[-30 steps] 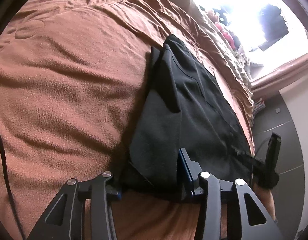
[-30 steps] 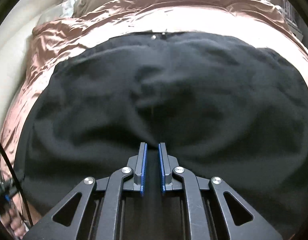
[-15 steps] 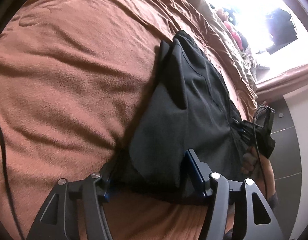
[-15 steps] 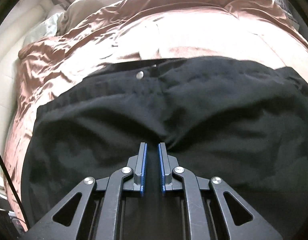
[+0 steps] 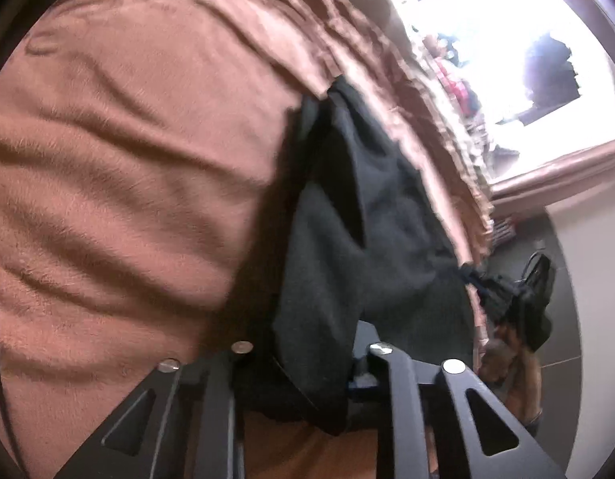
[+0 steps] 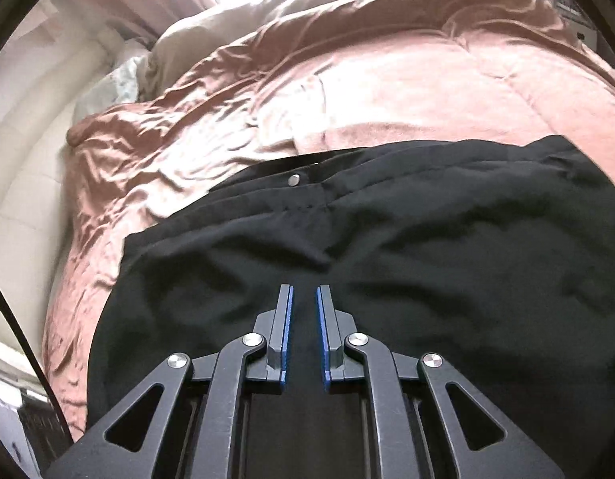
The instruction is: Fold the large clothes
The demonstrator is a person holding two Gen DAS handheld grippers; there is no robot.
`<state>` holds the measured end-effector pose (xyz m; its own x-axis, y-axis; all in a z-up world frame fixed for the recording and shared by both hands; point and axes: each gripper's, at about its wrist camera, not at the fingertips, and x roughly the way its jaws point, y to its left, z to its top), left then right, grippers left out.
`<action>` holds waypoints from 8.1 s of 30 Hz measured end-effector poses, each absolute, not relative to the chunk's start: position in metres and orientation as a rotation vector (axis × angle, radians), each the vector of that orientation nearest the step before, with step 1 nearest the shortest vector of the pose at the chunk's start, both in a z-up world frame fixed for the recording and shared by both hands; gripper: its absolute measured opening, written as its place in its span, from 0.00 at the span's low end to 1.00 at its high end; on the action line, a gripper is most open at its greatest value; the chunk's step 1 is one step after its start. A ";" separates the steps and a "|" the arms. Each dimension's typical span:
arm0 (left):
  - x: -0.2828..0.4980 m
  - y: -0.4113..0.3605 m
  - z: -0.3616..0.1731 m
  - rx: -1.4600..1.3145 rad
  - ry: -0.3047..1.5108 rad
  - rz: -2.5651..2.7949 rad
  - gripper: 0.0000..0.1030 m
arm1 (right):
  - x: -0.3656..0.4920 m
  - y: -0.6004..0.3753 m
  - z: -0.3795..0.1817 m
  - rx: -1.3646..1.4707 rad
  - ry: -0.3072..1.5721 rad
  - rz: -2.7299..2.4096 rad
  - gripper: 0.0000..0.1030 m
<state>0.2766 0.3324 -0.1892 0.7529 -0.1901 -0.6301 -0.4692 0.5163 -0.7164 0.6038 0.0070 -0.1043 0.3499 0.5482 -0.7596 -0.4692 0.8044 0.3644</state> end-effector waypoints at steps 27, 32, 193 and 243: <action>0.333 0.235 -0.034 -0.813 0.561 -0.096 0.11 | 0.489 -0.088 -0.143 0.138 1.119 0.748 0.08; 0.354 0.201 -0.021 -0.760 0.576 -0.146 0.11 | 0.494 -0.079 -0.149 0.119 1.135 0.743 0.08; 0.451 0.134 -0.180 -0.610 1.080 -0.144 0.73 | 0.659 -0.290 -0.147 0.481 1.170 0.865 0.72; 0.431 0.071 -0.001 -0.520 0.692 -0.250 0.15 | 0.595 -0.232 0.007 0.291 0.783 1.049 0.15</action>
<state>0.4309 0.0714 -0.0007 0.7470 -0.3851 -0.5419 0.0491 0.8448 -0.5328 0.5947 -0.2315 0.0066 0.2640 0.8596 -0.4375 -0.6637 0.4910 0.5643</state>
